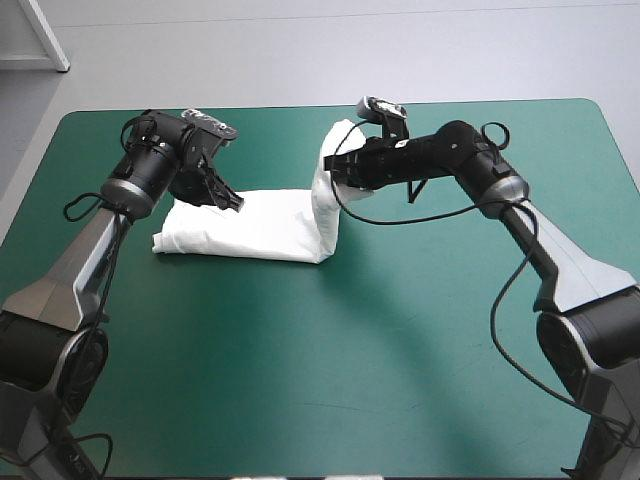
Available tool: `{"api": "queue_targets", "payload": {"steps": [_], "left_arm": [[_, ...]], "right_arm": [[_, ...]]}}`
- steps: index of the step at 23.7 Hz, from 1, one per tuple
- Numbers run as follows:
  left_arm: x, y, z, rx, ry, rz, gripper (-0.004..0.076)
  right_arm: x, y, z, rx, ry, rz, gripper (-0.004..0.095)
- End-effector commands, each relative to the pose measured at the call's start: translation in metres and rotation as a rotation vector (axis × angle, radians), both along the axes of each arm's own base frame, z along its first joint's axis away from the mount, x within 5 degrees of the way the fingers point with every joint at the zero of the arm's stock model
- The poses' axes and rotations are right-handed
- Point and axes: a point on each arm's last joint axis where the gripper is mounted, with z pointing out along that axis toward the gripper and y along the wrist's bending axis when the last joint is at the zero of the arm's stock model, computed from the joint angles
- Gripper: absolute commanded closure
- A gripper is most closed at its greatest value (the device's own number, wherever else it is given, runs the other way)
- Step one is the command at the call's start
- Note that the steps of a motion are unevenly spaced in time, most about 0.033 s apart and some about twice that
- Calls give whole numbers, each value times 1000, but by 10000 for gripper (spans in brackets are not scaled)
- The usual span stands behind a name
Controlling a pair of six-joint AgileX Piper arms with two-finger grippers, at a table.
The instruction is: Fold the cloth
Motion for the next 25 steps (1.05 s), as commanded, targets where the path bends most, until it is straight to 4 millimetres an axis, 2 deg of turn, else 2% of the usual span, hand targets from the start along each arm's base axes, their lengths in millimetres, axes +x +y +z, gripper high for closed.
{"api": "queue_targets", "payload": {"steps": [1,2,3,4,6,8,11,12,14,17,18,20,22,24,25], "left_arm": [[-25,18,53,34,-161,55,705],[-29,19,58,29,-174,56,705],[-39,23,69,22,-193,61,705],[-44,24,74,19,-201,64,705],[-61,32,89,31,-212,82,705],[-74,38,101,33,-252,93,705],[-86,44,113,39,-295,103,705],[-92,48,119,58,-325,115,705],[-97,52,125,66,-349,128,705],[-101,54,128,63,-363,139,705],[-102,54,130,61,-368,139,705],[-103,54,130,58,-369,139,705],[-103,54,131,59,-371,139,705],[-103,54,131,59,-371,139,705],[-103,54,131,59,-371,139,705]], "right_arm": [[-2,34,44,95,-89,66,921],[-2,43,45,98,-90,88,921],[0,63,46,113,-95,127,921],[0,71,46,120,-101,143,921],[0,107,46,156,-131,206,921],[1,133,36,175,-139,247,921],[1,153,26,212,-136,288,917],[-1,166,18,249,-125,322,869],[-2,175,10,291,-122,359,759],[-3,184,4,345,-113,385,448],[-4,185,4,350,-116,388,307],[-3,185,3,332,-135,384,184],[-2,183,7,334,-151,377,168],[1,178,14,342,-173,366,205],[2,171,25,355,-196,364,245]]}}
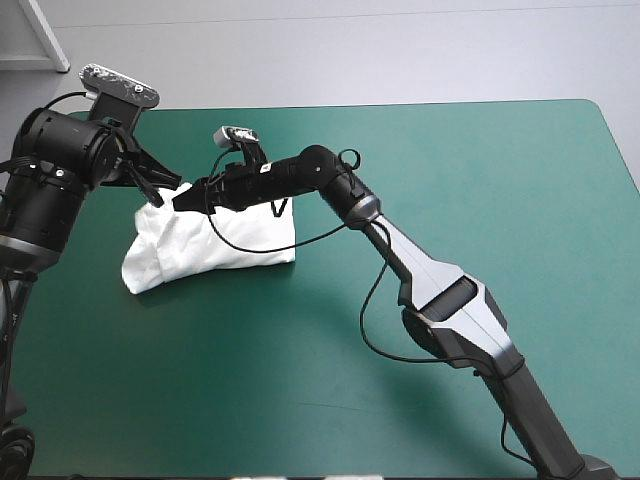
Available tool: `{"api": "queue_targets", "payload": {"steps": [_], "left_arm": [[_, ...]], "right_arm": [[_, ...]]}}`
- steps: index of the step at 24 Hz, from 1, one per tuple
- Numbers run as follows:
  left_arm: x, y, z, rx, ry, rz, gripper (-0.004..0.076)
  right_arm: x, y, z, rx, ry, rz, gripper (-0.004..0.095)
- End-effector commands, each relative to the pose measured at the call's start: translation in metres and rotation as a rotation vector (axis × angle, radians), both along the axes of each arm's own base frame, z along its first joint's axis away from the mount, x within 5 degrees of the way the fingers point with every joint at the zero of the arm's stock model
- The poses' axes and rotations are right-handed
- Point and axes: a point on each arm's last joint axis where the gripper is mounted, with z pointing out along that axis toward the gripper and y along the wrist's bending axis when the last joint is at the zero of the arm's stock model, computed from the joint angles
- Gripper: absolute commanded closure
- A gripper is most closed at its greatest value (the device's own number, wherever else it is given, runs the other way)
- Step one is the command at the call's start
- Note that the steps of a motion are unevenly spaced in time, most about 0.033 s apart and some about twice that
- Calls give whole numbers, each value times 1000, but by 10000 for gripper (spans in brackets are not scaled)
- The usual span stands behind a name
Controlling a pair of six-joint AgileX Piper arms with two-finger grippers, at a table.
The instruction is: Fold the cloth
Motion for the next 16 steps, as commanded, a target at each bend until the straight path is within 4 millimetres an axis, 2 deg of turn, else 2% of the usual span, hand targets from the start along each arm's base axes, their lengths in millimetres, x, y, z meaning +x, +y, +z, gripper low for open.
{"api": "queue_targets", "payload": {"steps": [1,3,6,7,10,14,16], "left_arm": [[-16,8,15,5,-28,33,705],[-16,8,15,5,-28,33,705],[-16,7,15,2,-27,32,705],[-16,7,15,2,-27,32,705],[-16,7,15,-2,-26,30,705],[-16,3,14,-40,-20,9,705],[-16,2,14,-50,-20,7,705]], "right_arm": [[-6,-26,77,152,-105,-37,268],[-2,-44,94,138,-123,-62,300],[3,-65,102,50,-133,-95,304],[7,-79,103,-27,-130,-120,304],[16,-99,98,-155,-122,-188,304],[29,-116,95,-175,-72,-276,305],[34,-117,85,-213,-36,-294,305]]}}
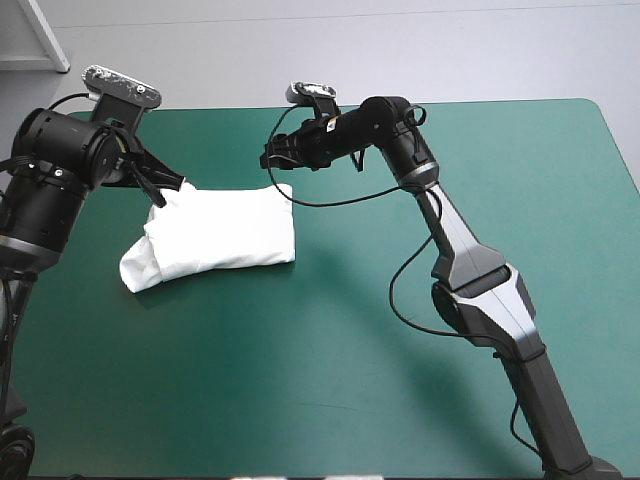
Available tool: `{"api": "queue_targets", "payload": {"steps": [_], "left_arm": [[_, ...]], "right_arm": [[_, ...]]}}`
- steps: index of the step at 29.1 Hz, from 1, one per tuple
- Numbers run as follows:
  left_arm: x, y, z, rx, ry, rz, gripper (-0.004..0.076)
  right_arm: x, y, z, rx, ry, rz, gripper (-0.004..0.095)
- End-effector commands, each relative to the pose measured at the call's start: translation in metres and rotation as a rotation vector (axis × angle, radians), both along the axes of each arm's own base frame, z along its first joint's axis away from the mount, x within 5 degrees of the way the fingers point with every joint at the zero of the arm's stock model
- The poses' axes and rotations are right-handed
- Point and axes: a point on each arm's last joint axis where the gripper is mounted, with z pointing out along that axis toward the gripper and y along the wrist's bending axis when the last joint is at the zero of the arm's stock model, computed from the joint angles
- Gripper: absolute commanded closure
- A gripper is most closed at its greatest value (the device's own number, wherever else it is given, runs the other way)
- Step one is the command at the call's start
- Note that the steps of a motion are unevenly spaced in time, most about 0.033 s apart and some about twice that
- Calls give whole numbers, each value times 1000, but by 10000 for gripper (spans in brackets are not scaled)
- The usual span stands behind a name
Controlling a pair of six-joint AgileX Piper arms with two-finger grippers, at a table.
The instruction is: Fold the cloth
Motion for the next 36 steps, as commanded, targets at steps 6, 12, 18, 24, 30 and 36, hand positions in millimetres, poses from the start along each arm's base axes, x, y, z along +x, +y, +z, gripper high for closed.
{"api": "queue_targets", "payload": {"steps": [6,12,18,24,30,36], "left_arm": [[-16,5,14,-18,-22,22,705],[-16,4,14,-24,-20,19,705],[-16,3,13,-43,-13,11,705],[-17,3,14,-45,-14,10,705],[-17,3,14,-41,-13,5,705],[-17,3,14,-36,-13,1,705]], "right_arm": [[-13,10,-2,5,95,10,305],[-21,27,-29,-130,103,25,305],[-30,41,-37,-184,85,41,305],[-32,52,-54,-206,107,59,492],[-30,51,-57,-236,71,80,917],[-22,39,-50,-275,22,44,925]]}}
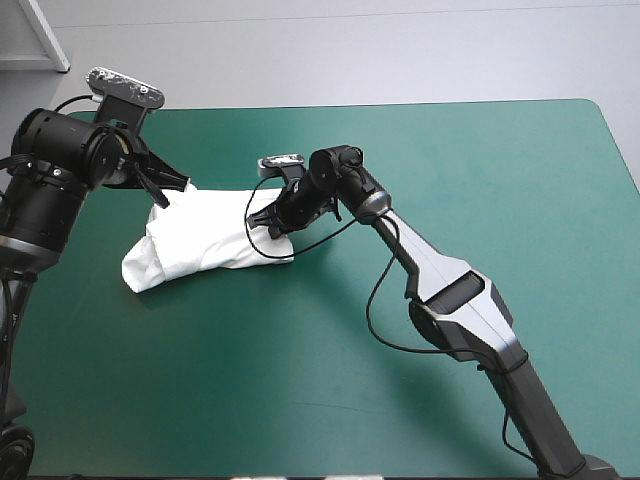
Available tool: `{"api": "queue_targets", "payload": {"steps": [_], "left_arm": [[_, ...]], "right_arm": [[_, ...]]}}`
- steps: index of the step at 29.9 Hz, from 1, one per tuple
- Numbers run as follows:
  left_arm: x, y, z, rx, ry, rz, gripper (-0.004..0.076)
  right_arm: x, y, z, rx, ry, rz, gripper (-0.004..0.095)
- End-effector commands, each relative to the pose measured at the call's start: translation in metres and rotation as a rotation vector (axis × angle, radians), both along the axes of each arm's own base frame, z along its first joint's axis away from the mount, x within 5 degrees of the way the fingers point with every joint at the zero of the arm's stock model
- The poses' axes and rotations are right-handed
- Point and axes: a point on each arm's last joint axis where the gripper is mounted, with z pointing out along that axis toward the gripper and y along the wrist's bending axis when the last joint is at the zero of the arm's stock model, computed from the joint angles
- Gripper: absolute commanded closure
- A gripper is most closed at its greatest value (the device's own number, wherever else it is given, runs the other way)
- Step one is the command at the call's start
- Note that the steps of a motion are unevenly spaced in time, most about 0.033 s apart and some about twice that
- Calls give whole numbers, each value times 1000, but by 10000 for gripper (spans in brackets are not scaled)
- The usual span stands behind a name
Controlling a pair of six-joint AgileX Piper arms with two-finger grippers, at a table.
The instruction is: Fold the cloth
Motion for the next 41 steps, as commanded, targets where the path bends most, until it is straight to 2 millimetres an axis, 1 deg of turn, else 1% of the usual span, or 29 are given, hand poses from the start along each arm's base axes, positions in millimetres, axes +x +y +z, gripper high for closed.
{"api": "queue_targets", "payload": {"steps": [1,4,6,9,11,14,15,19,24,27,29,31,33,34,35,37,39,41], "left_arm": [[-16,6,15,3,-22,9,705],[-16,6,15,6,-26,4,705],[-16,6,16,9,-31,4,705],[-15,6,16,9,-38,1,705],[-15,5,16,8,-44,-1,705],[-14,5,17,5,-50,-5,705],[-14,5,17,4,-52,-5,705],[-14,5,17,4,-52,-5,705],[-14,5,17,5,-51,-5,705],[-15,5,17,5,-49,-4,705],[-15,5,17,5,-49,-4,705],[-15,5,17,5,-49,-4,705],[-15,5,17,7,-49,-6,705],[-15,5,17,7,-49,-6,705],[-14,5,17,6,-52,-7,705],[-14,5,17,5,-60,-9,705],[-14,5,18,4,-62,-10,705],[-14,5,18,4,-64,-11,705]], "right_arm": [[2,-17,52,37,-136,-23,925],[13,-34,56,-1,-174,-61,925],[24,-52,58,-26,-194,-101,925],[42,-84,61,-39,-203,-171,925],[57,-113,63,-40,-203,-232,926],[76,-163,68,-48,-209,-337,926],[80,-177,70,-51,-213,-365,925],[97,-249,75,-82,-227,-505,925],[104,-341,77,-100,-221,-684,925],[103,-381,77,-100,-215,-763,925],[102,-398,75,-104,-206,-797,925],[100,-410,74,-106,-202,-822,925],[100,-413,74,-108,-204,-822,912],[100,-413,73,-116,-209,-808,882],[100,-413,73,-122,-214,-799,824],[100,-413,73,-123,-215,-796,662],[99,-412,76,-113,-217,-796,440],[98,-412,80,-102,-219,-805,281]]}}
